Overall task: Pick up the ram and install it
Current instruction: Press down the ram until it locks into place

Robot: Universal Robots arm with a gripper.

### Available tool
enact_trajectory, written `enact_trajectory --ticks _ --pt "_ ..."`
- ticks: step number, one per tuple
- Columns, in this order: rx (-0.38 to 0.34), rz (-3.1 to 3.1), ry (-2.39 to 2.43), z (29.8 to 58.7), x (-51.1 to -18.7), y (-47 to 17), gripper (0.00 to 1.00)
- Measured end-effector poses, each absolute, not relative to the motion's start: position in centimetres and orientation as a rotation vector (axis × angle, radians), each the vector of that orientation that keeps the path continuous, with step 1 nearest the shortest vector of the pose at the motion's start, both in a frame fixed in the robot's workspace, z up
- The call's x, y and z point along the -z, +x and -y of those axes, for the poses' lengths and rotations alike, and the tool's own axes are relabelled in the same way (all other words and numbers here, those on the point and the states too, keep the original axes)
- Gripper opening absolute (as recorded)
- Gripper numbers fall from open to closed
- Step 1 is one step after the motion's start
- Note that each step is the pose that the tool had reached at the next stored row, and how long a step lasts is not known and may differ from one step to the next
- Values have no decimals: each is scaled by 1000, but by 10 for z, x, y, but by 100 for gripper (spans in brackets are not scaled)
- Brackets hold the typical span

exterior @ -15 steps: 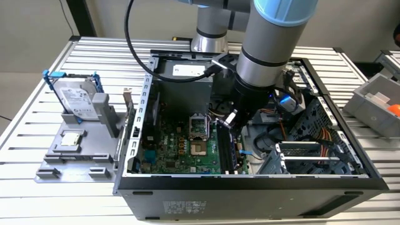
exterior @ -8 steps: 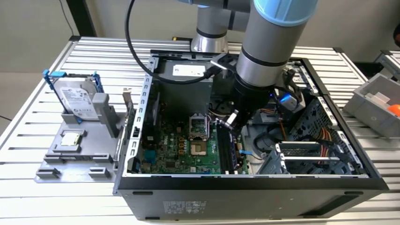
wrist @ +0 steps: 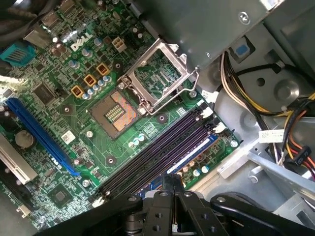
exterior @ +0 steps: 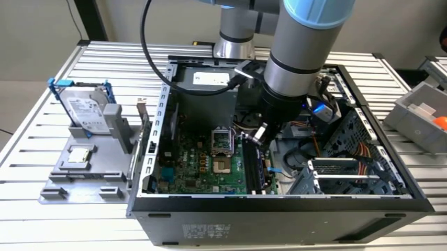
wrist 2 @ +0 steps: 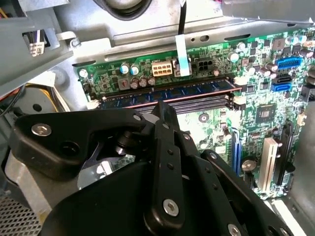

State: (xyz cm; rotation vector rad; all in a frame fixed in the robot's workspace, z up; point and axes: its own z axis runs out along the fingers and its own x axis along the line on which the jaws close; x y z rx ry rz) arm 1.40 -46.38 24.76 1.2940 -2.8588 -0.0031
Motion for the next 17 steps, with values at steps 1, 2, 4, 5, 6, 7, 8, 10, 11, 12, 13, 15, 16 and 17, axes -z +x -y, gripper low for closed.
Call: enact_trajectory --ticks 1,2,4,5,6,7,8,10,11,12,13,15,16,17 --pt "3 2855 1301 464 -248 14 0" --pt "3 2853 1307 464 -248 14 0" --pt "3 2849 1315 464 -248 14 0" --pt "3 2848 1318 464 -248 14 0" --pt "3 2845 1323 464 -248 14 0" --pt "3 2843 1329 464 -248 14 0" --pt "3 2840 1335 464 -248 14 0" --pt "3 2832 1352 463 -248 14 0" --pt "3 2827 1362 463 -248 14 0" --pt "3 2821 1373 463 -248 14 0" --pt "3 2815 1386 463 -248 14 0" --pt "3 2802 1413 463 -248 14 0" --pt "3 2796 1426 463 -248 14 0" --pt "3 2788 1440 463 -248 14 0"
